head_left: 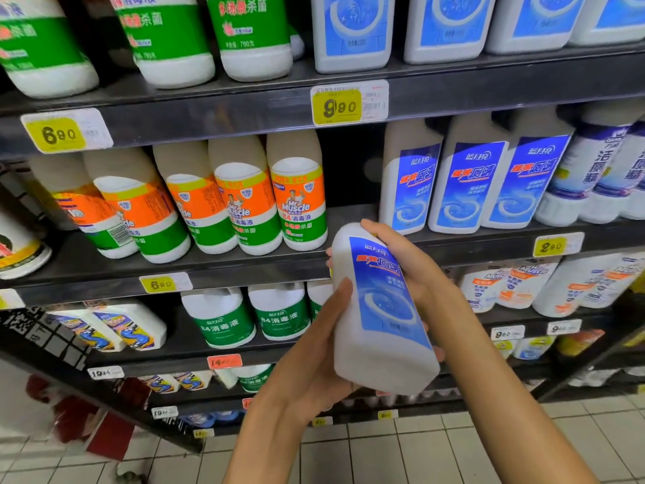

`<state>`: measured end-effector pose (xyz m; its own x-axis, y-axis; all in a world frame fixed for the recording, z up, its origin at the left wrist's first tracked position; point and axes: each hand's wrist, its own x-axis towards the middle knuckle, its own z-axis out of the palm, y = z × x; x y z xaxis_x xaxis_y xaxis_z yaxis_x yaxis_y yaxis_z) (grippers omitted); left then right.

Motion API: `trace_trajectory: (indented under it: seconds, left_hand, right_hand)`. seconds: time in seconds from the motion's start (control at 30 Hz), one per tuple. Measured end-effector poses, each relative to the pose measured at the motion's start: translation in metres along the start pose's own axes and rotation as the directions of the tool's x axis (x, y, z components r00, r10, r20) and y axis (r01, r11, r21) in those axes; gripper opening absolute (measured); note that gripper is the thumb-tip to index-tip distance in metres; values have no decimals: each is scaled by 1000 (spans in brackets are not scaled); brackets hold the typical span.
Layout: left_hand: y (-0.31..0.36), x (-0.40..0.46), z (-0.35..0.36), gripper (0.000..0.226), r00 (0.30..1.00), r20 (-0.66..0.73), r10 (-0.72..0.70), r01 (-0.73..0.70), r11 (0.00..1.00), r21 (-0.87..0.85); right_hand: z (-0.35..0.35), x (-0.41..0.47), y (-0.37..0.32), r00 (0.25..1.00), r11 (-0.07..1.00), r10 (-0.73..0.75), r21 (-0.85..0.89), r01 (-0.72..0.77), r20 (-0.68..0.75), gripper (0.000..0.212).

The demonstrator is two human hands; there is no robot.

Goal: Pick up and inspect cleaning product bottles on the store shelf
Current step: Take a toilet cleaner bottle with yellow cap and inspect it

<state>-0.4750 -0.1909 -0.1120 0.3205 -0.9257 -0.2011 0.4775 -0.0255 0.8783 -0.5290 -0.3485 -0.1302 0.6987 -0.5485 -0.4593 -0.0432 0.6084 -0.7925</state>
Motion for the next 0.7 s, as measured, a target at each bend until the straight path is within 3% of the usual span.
trace_trajectory:
  seconds: [0.03, 0.07, 0.1, 0.13, 0.2, 0.23, 0.33, 0.43, 0.53, 0.7]
  left_hand:
    - [-8, 5, -6, 46, 999, 2, 33, -33, 999, -7]
    - [-16, 9, -4, 39, 995, 103, -5, 20, 989, -147]
    - [-18, 7, -1, 33, 945, 292, -149, 267, 865, -424]
    - [-16, 6, -3, 31, 889, 426, -167, 379, 790, -482]
    - [-17, 7, -9, 47, 932, 328, -156, 262, 914, -311]
    - [-20, 6, -13, 52, 946, 276, -171, 244, 935, -257]
    - [-23, 9, -31, 44, 903, 387, -185, 308, 908, -284]
    - [-25, 16, -37, 52, 968, 219, -121, 138, 988, -65]
    - [-31, 21, -35, 41, 988, 155, 3, -38, 975, 219]
    - [-41, 26, -40, 37, 986, 116, 122, -153, 935, 320]
  right_hand:
    - [0, 0, 2, 1000, 1000, 26, 10, -26, 5, 66]
    - [0, -1, 2, 999, 999, 45, 21, -46, 9, 65]
    - [0, -1, 1, 999, 998, 53, 35, -53, 9, 60]
    - [0, -1, 0, 999, 998, 44, 51, -45, 10, 51]
    - [0, 2, -2, 1000, 997, 0, 82, -1, 2, 35]
    - [0, 2, -5, 999, 996, -36, 83, 37, -8, 30]
    - [10, -1, -20, 985, 987, -163, -3, 163, -55, 26]
    - [18, -9, -38, 937, 937, -343, -100, 336, -72, 26]
    - [22, -21, -43, 868, 851, -496, -190, 490, 15, 27]
    - [19, -48, -31, 762, 694, -613, -316, 646, 211, 20]
